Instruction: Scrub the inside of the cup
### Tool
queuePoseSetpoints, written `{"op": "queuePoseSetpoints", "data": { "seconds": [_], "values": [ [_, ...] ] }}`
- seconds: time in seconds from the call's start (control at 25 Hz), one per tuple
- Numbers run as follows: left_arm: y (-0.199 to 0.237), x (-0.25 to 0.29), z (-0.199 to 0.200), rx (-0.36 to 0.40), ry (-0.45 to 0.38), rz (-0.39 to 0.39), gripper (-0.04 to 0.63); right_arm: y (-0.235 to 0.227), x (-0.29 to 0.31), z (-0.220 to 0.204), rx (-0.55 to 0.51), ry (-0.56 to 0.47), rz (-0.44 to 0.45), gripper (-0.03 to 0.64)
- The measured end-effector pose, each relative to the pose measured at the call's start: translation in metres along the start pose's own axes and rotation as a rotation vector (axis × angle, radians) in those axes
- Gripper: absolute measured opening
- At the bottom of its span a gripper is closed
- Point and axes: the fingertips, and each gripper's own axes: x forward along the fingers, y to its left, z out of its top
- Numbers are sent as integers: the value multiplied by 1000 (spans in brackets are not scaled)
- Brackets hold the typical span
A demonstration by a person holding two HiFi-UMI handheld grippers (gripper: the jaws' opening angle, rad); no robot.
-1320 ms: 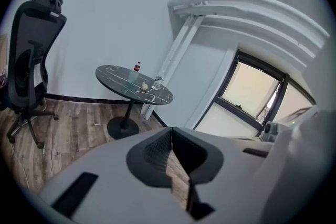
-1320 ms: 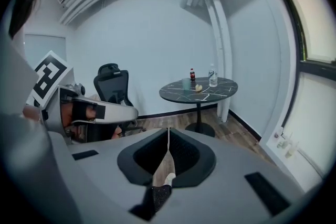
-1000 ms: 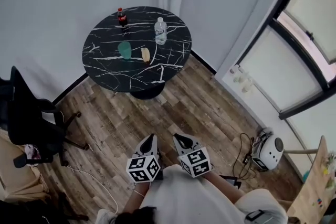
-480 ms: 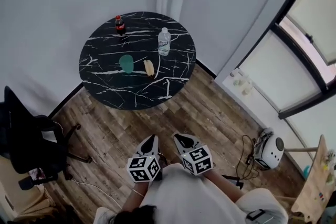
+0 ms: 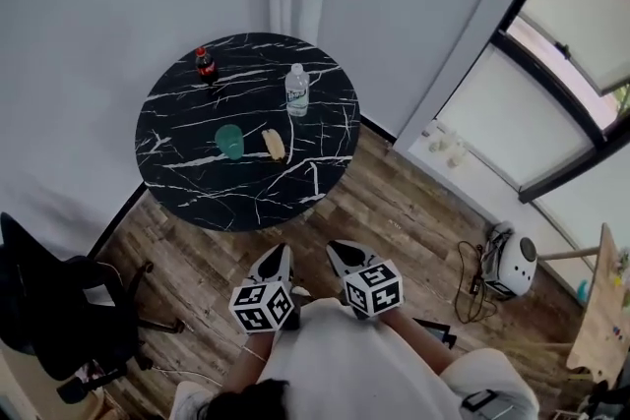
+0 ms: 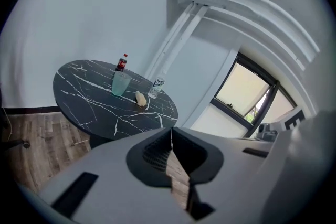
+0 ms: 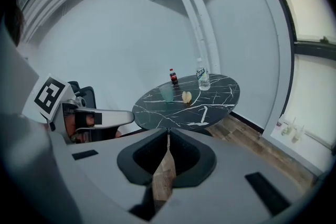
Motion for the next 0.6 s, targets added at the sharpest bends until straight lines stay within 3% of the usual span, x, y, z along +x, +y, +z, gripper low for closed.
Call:
{"op": "queuePoseSetpoints", "data": {
  "seconds": [0.24,0.4,0.6],
  "values": [
    [10,13,20,60,3,-22,12,-15,15,10,143,-32,-32,37],
    [14,13,26,2,-25,-90,12,-22,25,11,233,-34,-33,37],
    [36,13,38,-18,-40,-33,12,-19,46,21,224,-17,-16,37]
  ]
}}
